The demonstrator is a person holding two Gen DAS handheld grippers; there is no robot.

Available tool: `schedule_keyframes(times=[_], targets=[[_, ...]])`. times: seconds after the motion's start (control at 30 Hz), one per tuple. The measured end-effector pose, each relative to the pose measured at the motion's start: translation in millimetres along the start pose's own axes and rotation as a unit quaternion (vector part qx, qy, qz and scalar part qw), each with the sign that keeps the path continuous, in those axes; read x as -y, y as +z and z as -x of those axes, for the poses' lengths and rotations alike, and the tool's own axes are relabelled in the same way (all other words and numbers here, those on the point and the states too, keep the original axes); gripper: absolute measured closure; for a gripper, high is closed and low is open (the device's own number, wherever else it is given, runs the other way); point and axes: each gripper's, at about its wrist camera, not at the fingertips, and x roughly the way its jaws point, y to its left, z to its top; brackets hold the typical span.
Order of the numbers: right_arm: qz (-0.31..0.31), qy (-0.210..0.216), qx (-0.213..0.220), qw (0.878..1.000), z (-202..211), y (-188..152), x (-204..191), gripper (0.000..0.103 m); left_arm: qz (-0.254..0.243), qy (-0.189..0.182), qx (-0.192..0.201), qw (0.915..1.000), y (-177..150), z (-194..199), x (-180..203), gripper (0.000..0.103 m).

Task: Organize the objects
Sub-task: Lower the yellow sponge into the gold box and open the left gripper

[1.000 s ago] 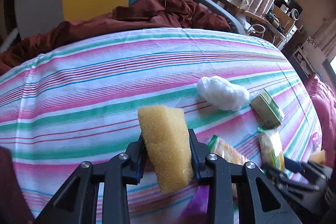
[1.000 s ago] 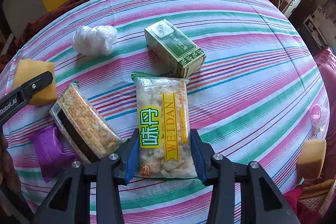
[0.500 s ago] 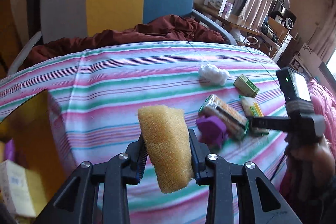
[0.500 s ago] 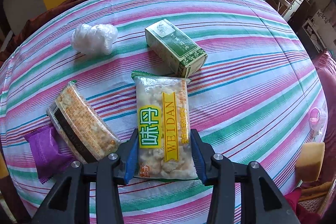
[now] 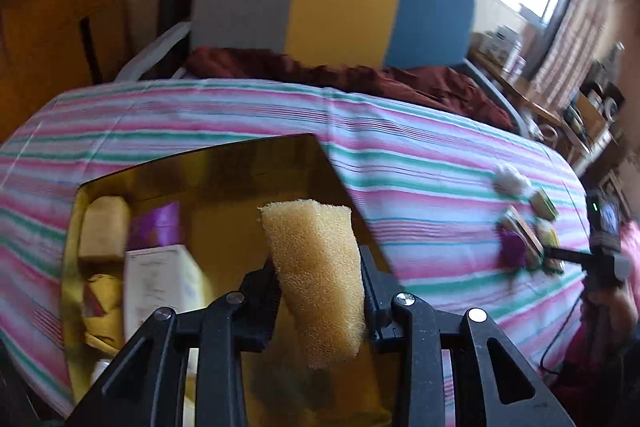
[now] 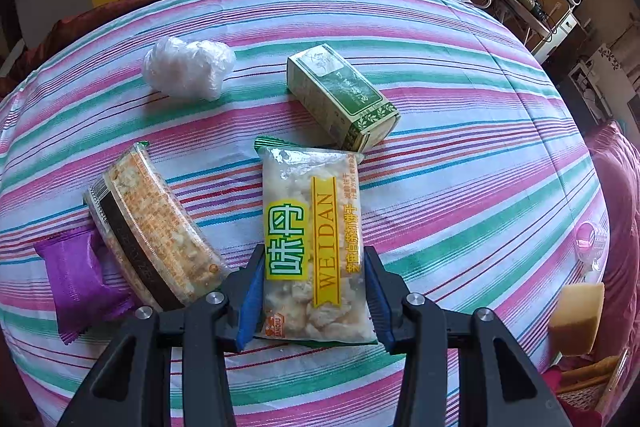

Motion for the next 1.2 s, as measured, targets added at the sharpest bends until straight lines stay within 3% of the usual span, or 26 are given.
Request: schedule_keyframes(times=[0.07, 0.17, 0.27, 0.57, 0.63, 0.8, 1.0, 1.2], targets=[[0.003, -0.005, 0.003, 1.0, 1.2, -4.3, -6.2, 0.057, 0.015, 0.013, -0.005, 0.9998, 7.8, -7.1, -18.8, 0.068], [0.007, -0.008, 0.005, 1.0, 1.8, -21.9, 25.8, 0.057, 0.035, 0.029, -0.027, 0.9986, 20.2, -27.0, -41.2, 0.068], [0.008, -0.008, 0.006, 1.0, -6.2, -16.0, 27.5, 0.057, 0.058, 0.041, -0.05, 0.9962, 31.1, -49.5, -60.8, 0.068], [0.013, -0.012, 0.008, 1.0, -1.3, -19.5, 22.4, 0.057, 0.075, 0.076, -0.082, 0.9909, 43.5, -91.5, -82.2, 0.064], [0.013, -0.012, 0.007, 1.0, -2.4, -18.5, 23.2, 0.057, 0.082, 0.076, -0.082, 0.9903, 42.4, -92.2, -85.0, 0.058], [0.013, -0.013, 0.008, 1.0, 3.9, -22.6, 18.4, 0.057, 0.074, 0.077, -0.059, 0.9925, 41.3, -76.1, -83.6, 0.042], [0.009, -0.008, 0.008, 1.0, 5.9, -24.0, 17.4, 0.058, 0.063, 0.086, 0.0, 0.9943, 30.8, -29.2, -77.6, 0.042], [0.0, -0.002, 0.01, 1.0, 8.6, -26.4, 18.0, 0.058, 0.055, 0.073, 0.036, 0.9952, -4.9, 20.8, -68.7, 0.042]])
